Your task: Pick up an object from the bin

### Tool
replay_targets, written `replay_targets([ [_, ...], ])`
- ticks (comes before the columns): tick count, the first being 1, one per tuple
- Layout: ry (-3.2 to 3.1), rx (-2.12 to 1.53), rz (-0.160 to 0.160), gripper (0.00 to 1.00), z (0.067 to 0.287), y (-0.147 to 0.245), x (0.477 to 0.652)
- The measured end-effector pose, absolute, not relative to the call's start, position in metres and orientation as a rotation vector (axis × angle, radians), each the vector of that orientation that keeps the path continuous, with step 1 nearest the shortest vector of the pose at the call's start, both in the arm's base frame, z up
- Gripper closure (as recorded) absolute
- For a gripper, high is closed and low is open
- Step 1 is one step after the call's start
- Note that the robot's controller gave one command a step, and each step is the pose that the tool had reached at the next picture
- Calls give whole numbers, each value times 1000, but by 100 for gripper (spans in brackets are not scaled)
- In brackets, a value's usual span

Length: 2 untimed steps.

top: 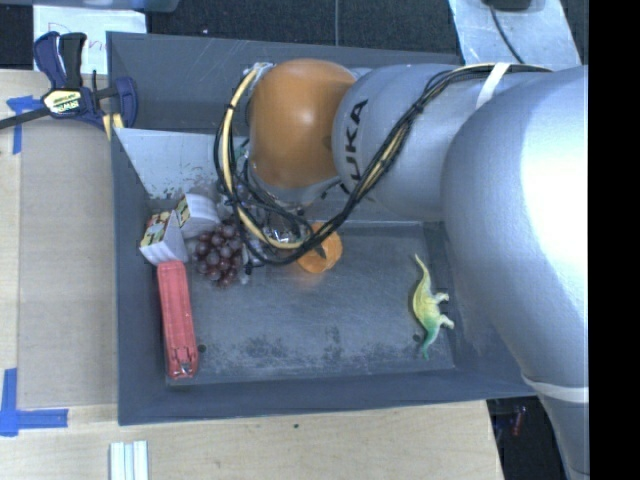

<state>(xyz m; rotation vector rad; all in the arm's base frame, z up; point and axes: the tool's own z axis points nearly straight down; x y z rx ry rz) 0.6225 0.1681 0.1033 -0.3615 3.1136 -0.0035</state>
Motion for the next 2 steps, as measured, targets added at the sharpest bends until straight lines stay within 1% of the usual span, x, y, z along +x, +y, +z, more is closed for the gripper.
replay_targets([
  [1,3051,-667,-4,0,69,162,625],
  [2,3098,-427,-1,100,70,170,622],
])
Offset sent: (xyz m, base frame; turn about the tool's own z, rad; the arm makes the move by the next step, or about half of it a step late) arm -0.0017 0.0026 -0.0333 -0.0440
